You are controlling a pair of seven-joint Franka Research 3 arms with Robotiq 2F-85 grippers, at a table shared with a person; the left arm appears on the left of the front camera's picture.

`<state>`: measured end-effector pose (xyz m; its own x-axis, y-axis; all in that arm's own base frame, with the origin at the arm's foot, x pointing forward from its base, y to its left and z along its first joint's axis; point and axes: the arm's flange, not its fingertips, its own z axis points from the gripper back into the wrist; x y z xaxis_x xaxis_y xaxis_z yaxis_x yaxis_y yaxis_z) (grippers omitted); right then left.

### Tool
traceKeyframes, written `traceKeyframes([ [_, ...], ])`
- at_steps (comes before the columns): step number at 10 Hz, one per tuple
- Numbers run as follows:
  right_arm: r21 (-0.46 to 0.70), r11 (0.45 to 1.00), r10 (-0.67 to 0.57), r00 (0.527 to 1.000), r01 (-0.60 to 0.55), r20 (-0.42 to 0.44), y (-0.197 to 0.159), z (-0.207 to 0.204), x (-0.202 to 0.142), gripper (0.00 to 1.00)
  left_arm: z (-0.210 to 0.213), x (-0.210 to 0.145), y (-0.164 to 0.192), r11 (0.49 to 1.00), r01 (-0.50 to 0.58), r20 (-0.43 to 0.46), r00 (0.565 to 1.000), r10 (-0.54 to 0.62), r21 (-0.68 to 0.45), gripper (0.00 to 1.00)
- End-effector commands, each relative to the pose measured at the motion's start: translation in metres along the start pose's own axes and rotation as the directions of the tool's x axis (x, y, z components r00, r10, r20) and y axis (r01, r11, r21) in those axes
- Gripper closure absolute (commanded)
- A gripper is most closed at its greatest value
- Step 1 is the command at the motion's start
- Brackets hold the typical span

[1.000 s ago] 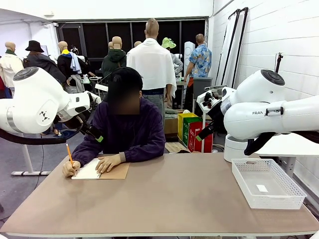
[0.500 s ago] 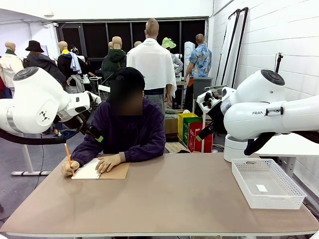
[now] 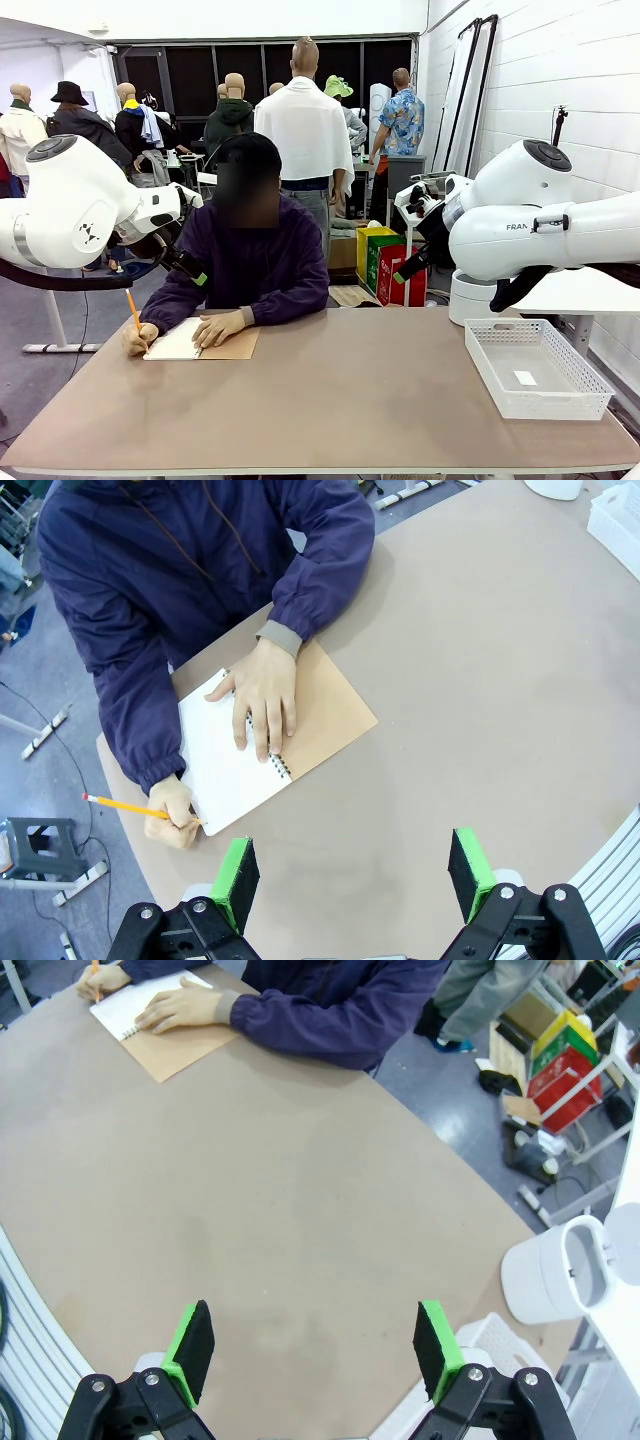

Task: Sort the paper based on its condition.
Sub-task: If a person hands you a paper, place it in the Organizing basket , and if it's crumpled, put it in the Trash can.

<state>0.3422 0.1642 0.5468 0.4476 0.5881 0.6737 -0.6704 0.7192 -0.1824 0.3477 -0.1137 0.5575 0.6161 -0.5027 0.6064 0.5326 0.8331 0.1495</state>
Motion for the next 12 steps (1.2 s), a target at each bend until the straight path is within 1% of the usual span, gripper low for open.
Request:
traceKeyframes([
  [1, 0.003, 1.000, -0.002, 1.000, 0.002, 0.001, -0.0006, -0.0002, -0.0003, 0.00, -0.0008, 0.0020, 0.0009, 1.000, 0.000, 0.004, 1.000, 0.000, -0.001, 0.00],
  [12, 0.003, 1.000, -0.002, 1.000, 0.002, 0.001, -0.0006, -0.0002, -0.0003, 0.00, -0.0008, 0.0020, 0.0009, 1.000, 0.000, 0.004, 1.000, 0.000, -0.001, 0.00],
])
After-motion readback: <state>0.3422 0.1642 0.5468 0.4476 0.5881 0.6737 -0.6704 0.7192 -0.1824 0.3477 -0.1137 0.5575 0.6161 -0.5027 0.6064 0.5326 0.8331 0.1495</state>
